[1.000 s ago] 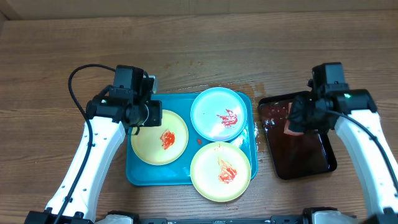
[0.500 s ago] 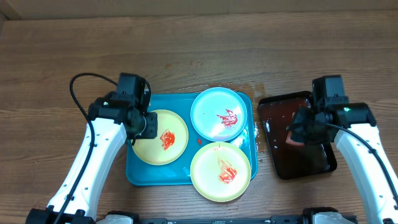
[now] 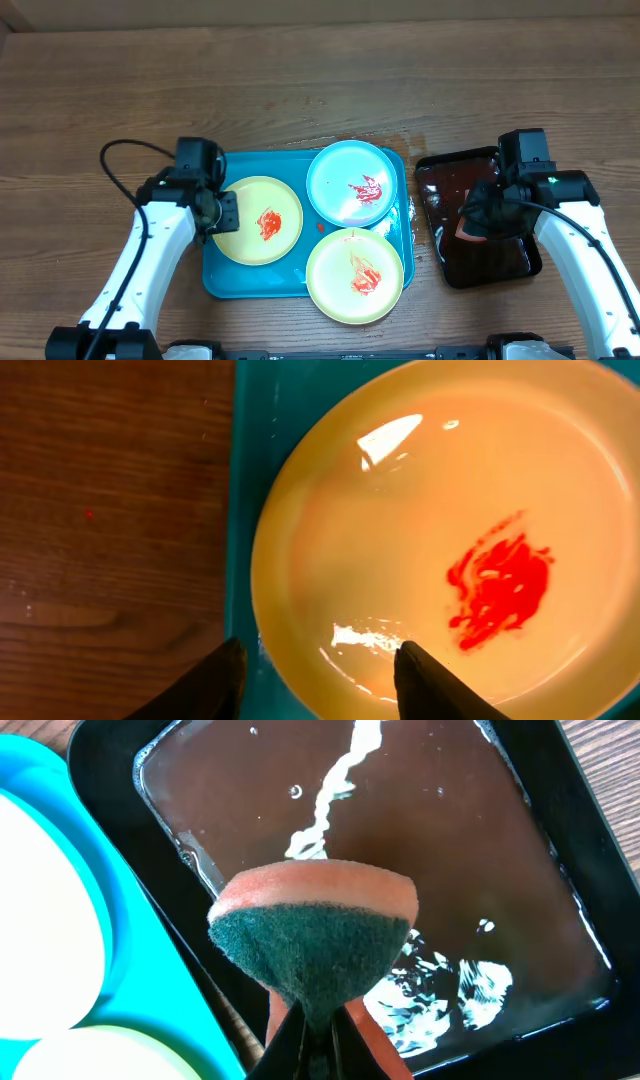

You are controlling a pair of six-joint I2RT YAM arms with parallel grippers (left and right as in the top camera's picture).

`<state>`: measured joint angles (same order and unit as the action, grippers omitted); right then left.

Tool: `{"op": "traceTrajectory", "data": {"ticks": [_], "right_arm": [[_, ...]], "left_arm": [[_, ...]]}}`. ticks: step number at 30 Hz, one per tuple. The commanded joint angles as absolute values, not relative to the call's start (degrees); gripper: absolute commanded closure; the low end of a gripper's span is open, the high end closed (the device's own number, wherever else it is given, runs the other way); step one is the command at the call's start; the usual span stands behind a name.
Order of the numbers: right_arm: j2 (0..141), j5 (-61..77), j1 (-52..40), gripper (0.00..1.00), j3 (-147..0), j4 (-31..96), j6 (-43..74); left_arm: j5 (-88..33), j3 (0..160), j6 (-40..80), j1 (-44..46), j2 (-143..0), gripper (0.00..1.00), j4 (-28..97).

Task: Clean dirty plates on tray and stack at the side
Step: 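Grip the left yellow plate's rim with the left gripper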

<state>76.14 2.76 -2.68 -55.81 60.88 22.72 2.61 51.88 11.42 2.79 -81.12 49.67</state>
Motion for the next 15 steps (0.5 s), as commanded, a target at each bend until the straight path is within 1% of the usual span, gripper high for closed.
{"op": "traceTrajectory", "data": {"ticks": [1, 3, 15], "right_arm": [[75.7, 3.29, -2.9, 0.96, -55.77, 60.51, 23.18], [75.7, 3.29, -2.9, 0.96, -55.77, 60.49, 23.18], [75.7, 3.27, -2.9, 0.96, -55.77, 62.76, 22.7]], "left_arm": [[-0.62, 50.72, 9.8, 0.05, -80.36, 0.58, 48.99], [-2.57, 50.72, 9.19, -1.02, -80.36, 0.63, 48.27], [-2.39, 50.72, 7.77, -1.48, -81.36, 0.55, 44.66]]}}
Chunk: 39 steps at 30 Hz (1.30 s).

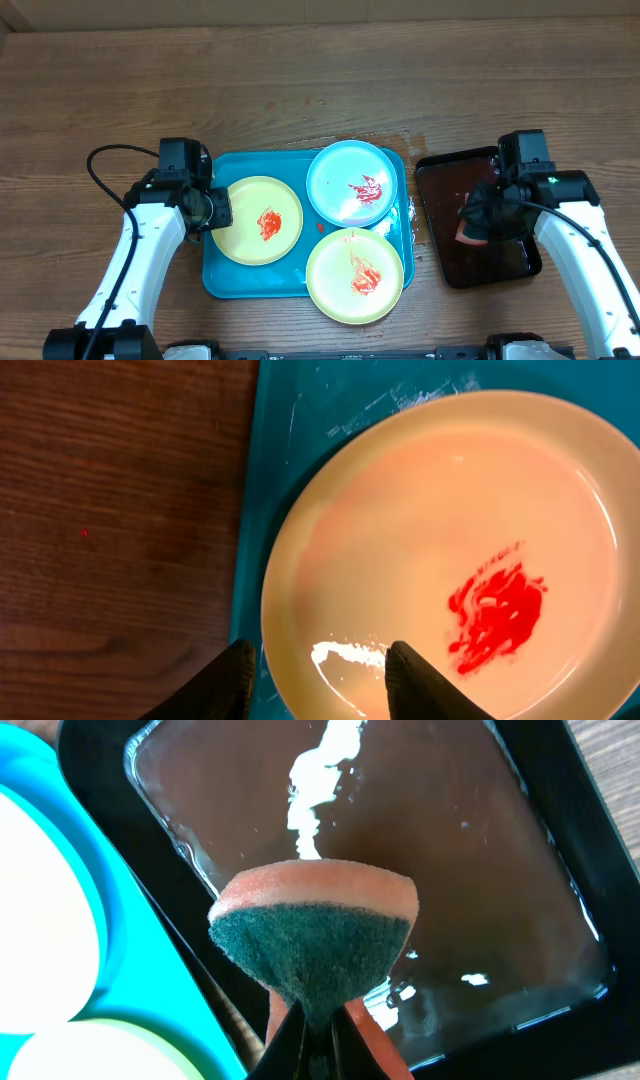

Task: Clean dirty plates on tray and stack at the side
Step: 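Grip the left yellow plate's rim with the left gripper, then carry the sponge with the right gripper onto the left yellow plate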

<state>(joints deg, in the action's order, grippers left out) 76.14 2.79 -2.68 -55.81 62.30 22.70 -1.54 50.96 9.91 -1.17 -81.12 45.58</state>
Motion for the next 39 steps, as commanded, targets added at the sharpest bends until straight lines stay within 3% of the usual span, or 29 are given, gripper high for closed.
{"op": "traceTrajectory", "data": {"ticks": [1, 16, 18, 22, 30, 34, 39], "right_arm": [[75.7, 3.27, -2.9, 0.96, -55.77, 63.29, 22.7], [75.7, 3.31, -2.9, 0.96, -55.77, 67.7, 23.88], [75.7, 3.31, -2.9, 0.96, -55.77, 67.7, 23.88], [75.7, 3.29, -2.9, 0.96, -55.77, 67.64, 23.86], [75.7, 3.62, -2.9, 0.96, -55.77, 65.19, 20.91], [75.7, 16.51, -4.01, 0.96, -55.86, 59.46, 10.09], [75.7, 21.56, -9.5, 0.96, -55.9, 52.21, 9.96]], "left_arm": [[-2.37, 50.72, 7.6, -1.48, -81.95, 0.55, 44.01], [-2.46, 50.72, 4.86, -1.48, -97.76, 0.54, 35.9], [-2.61, 50.72, 4.89, -1.48, -99.26, 0.64, 35.53], [-2.63, 50.72, 5.3, -1.48, -100.29, 0.96, 35.18], [-3.46, 50.74, 7.75, -1.48, -100.27, 0.96, 34.09], [-4.4, 50.74, 7.68, -1.48, -100.27, 0.96, 33.91], [-4.51, 50.74, 7.7, -1.48, -100.27, 0.96, 33.76]]}}
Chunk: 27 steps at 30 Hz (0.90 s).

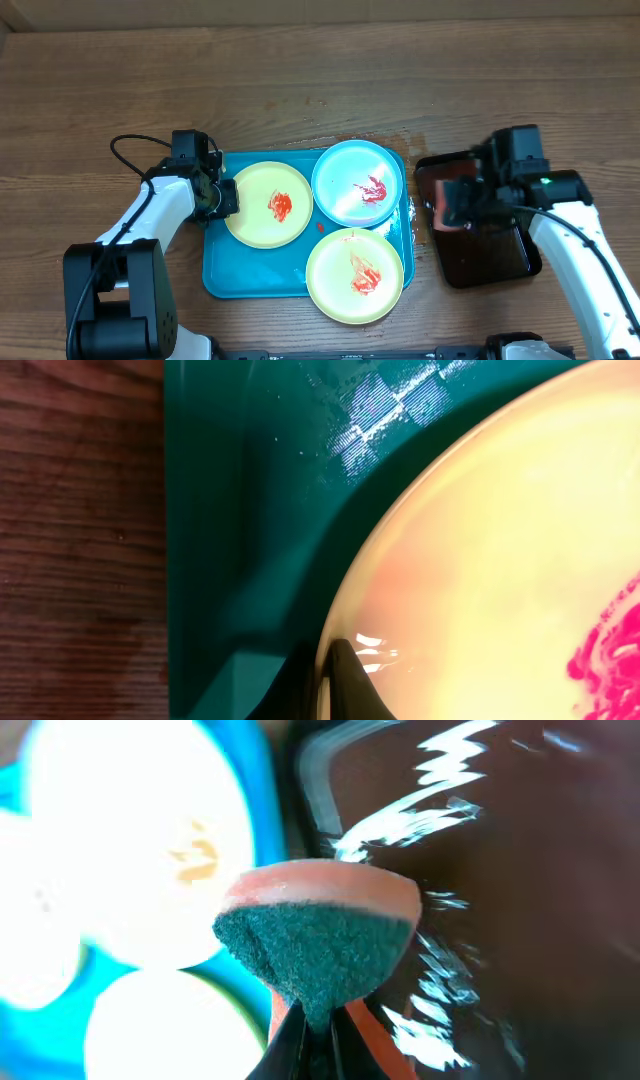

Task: Clean dirty plates on tray and stack at the side
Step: 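Carry the sponge with the right gripper onto the left yellow plate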

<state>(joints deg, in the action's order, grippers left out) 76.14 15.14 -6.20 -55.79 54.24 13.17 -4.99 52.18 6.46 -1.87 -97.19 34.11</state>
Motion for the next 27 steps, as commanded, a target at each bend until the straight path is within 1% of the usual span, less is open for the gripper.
{"op": "traceTrajectory", "data": {"ticks": [1, 4, 8, 10, 15, 21, 27], "right_arm": [[75.7, 21.56, -10.79, 0.96, -55.9, 51.33, 9.96], [76.34, 21.56, -16.88, 0.96, -55.9, 48.71, 11.03], [78.83, 22.0, -25.52, 0.96, -55.9, 44.51, 15.22], [81.38, 22.2, -30.3, 0.96, -56.31, 41.21, 18.17], [89.23, 22.15, -38.79, 0.96, -61.6, 38.46, 19.55], [99.26, 22.17, -43.11, 0.96, -72.23, 36.4, 21.21], [108.71, 25.21, -43.48, 0.96, -76.71, 28.42, 25.45]], "left_arm": [[-4.49, 50.76, 7.7, -1.48, -100.27, 0.96, 33.76], [-4.51, 50.78, 7.73, -1.48, -100.27, 0.96, 33.98], [-4.51, 50.78, 7.73, -1.48, -100.27, 0.96, 34.0], [-4.51, 50.78, 7.75, -1.45, -100.27, 0.96, 34.0], [-4.54, 50.89, 7.73, -1.37, -100.27, 0.96, 33.91], [-5.26, 50.92, 7.07, -1.32, -100.25, 0.96, 32.47], [-5.56, 50.92, 6.57, -1.32, -100.25, 0.96, 32.05]]}}
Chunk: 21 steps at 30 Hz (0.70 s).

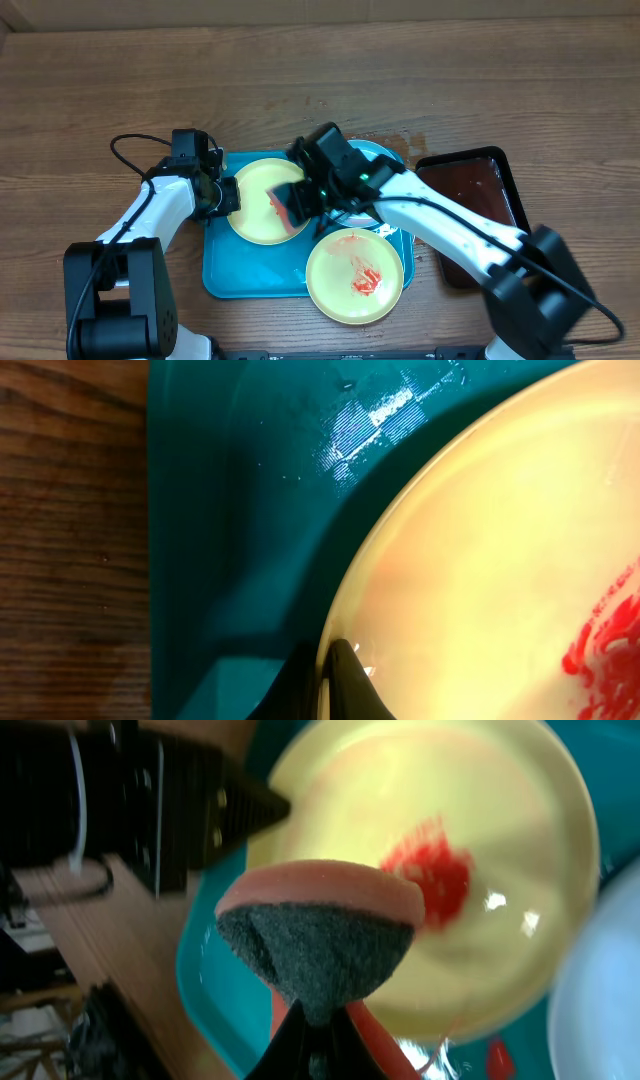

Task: Clean dirty plates on tray and stack at the side
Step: 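Carry the sponge with the right gripper onto the left yellow plate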

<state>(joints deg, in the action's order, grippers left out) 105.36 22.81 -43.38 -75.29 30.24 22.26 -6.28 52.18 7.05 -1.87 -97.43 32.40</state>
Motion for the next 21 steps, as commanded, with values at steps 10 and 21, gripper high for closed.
{"op": "traceTrajectory", "data": {"ticks": [10, 21], "right_arm": [[122.56, 34.39, -43.51, 0.96, -76.71, 19.99, 29.19], [124.68, 27.11, -45.41, 0.96, -79.48, 15.66, 28.95]], "left_arm": [[-5.58, 50.92, 6.59, -1.32, -100.25, 0.96, 32.08], [-5.61, 50.92, 6.59, -1.32, -100.25, 0.96, 32.1]]}}
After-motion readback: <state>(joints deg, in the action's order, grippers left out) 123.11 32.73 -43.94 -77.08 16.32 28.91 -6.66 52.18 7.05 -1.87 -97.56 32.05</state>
